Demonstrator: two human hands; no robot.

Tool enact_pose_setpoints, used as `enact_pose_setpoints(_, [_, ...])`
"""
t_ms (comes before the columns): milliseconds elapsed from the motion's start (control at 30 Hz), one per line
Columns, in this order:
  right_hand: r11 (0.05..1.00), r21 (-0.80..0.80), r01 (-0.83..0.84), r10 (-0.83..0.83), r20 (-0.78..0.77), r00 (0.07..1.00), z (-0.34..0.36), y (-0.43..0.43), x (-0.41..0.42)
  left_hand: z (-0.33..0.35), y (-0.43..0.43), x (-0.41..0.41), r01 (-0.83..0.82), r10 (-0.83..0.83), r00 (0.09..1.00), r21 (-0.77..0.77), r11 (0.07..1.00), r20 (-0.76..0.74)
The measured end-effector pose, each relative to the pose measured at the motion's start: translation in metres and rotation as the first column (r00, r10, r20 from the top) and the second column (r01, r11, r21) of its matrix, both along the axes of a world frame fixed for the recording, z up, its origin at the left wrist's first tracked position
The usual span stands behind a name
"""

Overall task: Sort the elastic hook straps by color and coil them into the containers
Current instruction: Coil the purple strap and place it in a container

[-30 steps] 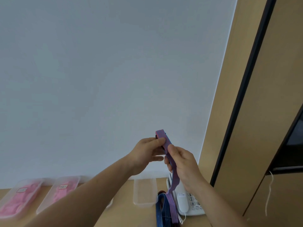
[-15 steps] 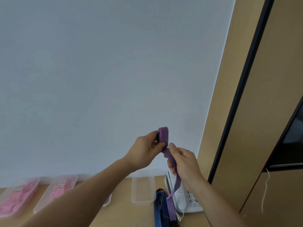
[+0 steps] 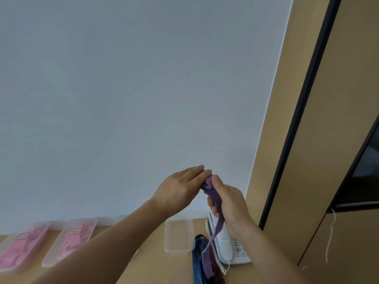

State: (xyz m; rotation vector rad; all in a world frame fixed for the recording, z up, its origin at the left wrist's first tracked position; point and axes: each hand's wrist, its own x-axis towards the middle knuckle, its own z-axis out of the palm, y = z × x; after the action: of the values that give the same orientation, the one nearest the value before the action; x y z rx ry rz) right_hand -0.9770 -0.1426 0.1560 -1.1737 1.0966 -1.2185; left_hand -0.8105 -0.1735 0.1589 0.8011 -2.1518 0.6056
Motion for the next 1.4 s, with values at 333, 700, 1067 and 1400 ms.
enact_pose_setpoints(333, [0.987, -0.157, -0.036, 0.033, -0.021, 0.999, -0.001, 0.000, -0.001, 0.022, 0.006, -0.007, 0.716, 0.361, 0.566, 0.659, 0.230, -0.741])
enact_pose_setpoints(700, [0.991, -0.131, 0.041, -0.061, -0.151, 0.987, -0.001, -0.001, -0.001, 0.032, 0.014, -0.007, 0.699, 0.339, 0.576, 0.663, 0.268, -0.744])
enact_pose_setpoints(1067, [0.997, -0.003, 0.076, -0.076, -0.030, 0.997, 0.005, 0.003, -0.004, 0.024, 0.013, -0.013, 0.404, 0.146, 0.784, 0.675, 0.617, -0.603])
enact_pose_setpoints(1400, [0.996, 0.069, 0.065, -0.064, -0.017, 0.998, 0.015, 0.010, -0.004, 0.009, 0.011, -0.013, 0.027, 0.078, 0.961, 0.370, 0.929, -0.266])
